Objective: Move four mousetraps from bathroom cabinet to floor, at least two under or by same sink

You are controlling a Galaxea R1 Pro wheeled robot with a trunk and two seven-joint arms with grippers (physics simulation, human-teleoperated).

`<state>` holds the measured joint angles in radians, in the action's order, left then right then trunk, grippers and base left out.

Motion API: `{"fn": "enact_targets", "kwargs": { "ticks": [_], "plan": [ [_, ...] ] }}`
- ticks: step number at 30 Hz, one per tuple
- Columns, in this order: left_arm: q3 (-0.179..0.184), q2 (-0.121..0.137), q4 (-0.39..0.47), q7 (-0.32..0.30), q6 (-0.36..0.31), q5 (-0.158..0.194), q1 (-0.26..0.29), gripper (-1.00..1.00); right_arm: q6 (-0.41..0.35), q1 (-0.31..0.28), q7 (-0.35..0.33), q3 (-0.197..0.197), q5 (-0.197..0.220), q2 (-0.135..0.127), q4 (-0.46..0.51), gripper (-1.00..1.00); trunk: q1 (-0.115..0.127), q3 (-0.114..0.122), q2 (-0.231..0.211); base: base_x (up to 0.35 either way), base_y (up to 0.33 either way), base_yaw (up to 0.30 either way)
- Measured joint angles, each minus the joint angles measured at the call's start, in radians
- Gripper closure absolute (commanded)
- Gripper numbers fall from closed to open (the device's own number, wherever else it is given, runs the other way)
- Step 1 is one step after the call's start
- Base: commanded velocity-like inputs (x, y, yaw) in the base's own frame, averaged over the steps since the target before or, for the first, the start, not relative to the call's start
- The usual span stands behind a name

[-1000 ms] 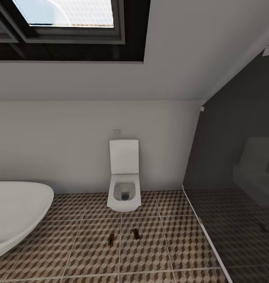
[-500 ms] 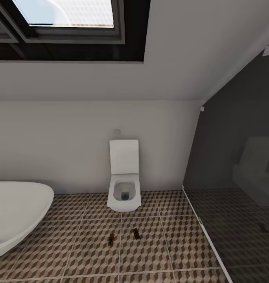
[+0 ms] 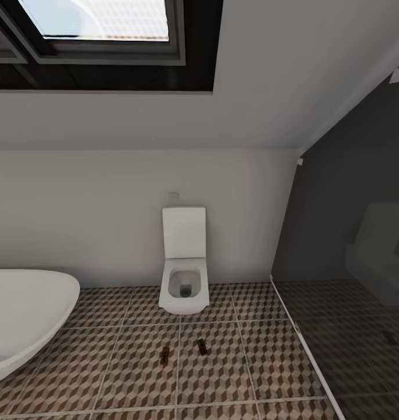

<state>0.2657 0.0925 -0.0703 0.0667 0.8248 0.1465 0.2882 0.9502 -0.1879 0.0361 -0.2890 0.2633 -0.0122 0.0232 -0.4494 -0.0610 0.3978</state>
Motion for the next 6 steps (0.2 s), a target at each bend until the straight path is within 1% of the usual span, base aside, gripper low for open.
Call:
{"fn": "enact_targets", "kwargs": {
  "ticks": [6],
  "plan": [
    [0.000,0.000,0.000,0.000,0.000,0.000,0.000,-1.00,0.000,0.000,0.000,0.000,0.000,0.000,0.000,-1.00,0.000,0.000,0.000,0.000,0.000,0.000]
  ]
}}
